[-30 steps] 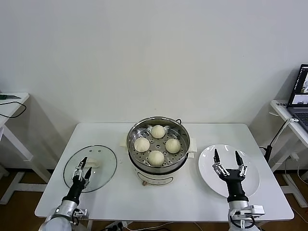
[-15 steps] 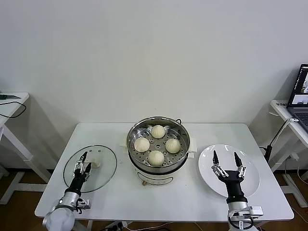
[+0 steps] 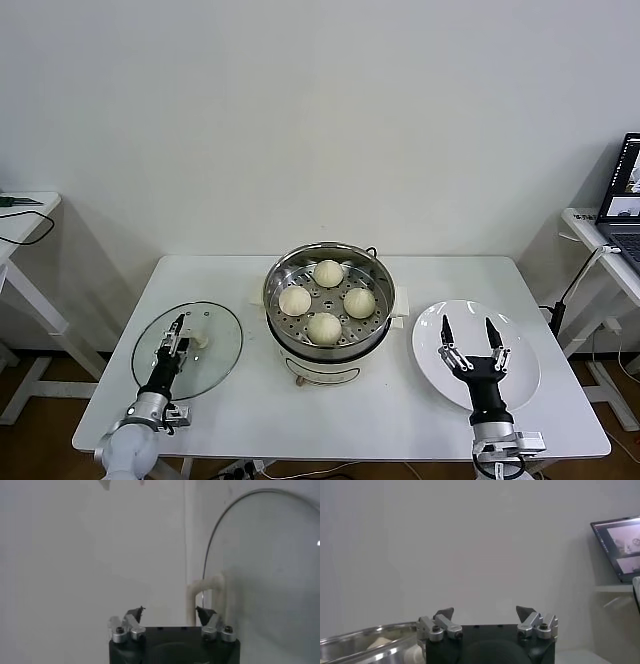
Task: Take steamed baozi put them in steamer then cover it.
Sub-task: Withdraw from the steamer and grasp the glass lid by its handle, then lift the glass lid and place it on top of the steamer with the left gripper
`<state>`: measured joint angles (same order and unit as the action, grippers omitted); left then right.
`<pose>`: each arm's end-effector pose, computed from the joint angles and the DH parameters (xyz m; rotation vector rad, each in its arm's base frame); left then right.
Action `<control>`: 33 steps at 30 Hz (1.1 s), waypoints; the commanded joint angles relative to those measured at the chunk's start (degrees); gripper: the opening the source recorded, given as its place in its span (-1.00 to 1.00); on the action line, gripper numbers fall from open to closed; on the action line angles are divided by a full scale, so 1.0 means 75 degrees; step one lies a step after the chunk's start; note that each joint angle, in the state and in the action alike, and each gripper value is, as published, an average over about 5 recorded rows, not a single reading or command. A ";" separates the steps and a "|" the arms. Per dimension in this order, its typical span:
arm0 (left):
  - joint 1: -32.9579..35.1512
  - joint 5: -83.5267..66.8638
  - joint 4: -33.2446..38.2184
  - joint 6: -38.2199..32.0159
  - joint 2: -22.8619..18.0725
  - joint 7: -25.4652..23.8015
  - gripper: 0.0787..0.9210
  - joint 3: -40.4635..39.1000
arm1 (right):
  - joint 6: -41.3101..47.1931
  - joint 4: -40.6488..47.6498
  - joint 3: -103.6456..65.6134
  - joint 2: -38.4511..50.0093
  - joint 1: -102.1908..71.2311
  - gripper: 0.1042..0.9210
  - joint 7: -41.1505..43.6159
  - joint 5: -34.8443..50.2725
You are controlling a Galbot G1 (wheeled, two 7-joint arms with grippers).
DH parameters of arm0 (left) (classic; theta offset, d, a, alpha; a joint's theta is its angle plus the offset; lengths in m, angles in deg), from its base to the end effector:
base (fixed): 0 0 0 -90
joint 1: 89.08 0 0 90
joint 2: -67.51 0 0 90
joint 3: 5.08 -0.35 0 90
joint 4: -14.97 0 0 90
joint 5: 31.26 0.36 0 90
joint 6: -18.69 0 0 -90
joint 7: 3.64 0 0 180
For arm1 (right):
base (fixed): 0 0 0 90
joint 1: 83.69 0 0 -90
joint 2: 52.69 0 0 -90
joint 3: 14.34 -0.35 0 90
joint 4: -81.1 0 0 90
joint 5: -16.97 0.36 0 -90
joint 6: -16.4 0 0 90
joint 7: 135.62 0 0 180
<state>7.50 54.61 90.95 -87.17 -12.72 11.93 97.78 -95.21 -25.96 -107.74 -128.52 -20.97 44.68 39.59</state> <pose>0.2904 0.1508 -0.4539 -0.1064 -2.1654 -2.2407 0.1990 -0.0796 -0.3636 0.0250 2.9315 0.2064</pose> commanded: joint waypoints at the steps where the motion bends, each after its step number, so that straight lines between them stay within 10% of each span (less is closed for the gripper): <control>1: -0.0099 0.0074 -0.0210 -0.0009 -0.0021 -0.0049 0.08 -0.0006 | -0.0026 0.0020 0.0010 -0.0005 0.0001 0.76 0.0006 -0.0025; 14: 0.0085 0.0035 0.0498 0.0103 -0.0090 0.0098 -0.73 0.0128 | -0.0087 0.0008 0.0015 -0.0001 0.0007 0.76 0.0014 -0.0024; 24: 0.1223 -0.0211 0.3138 0.0462 -0.0056 -0.0047 -0.75 0.0516 | -0.0089 -0.0043 0.0013 -0.0016 -0.0007 0.76 0.0012 -0.0030; 33: 0.2672 -0.1654 0.5727 0.1985 0.0612 -0.1695 -0.75 0.0161 | -0.0056 -0.0026 -0.0071 0.0063 0.0010 0.76 0.0013 0.0058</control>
<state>16.54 51.07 110.96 -82.07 -11.88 9.44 100.28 -95.76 -26.28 -108.17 -128.17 -20.97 44.77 39.77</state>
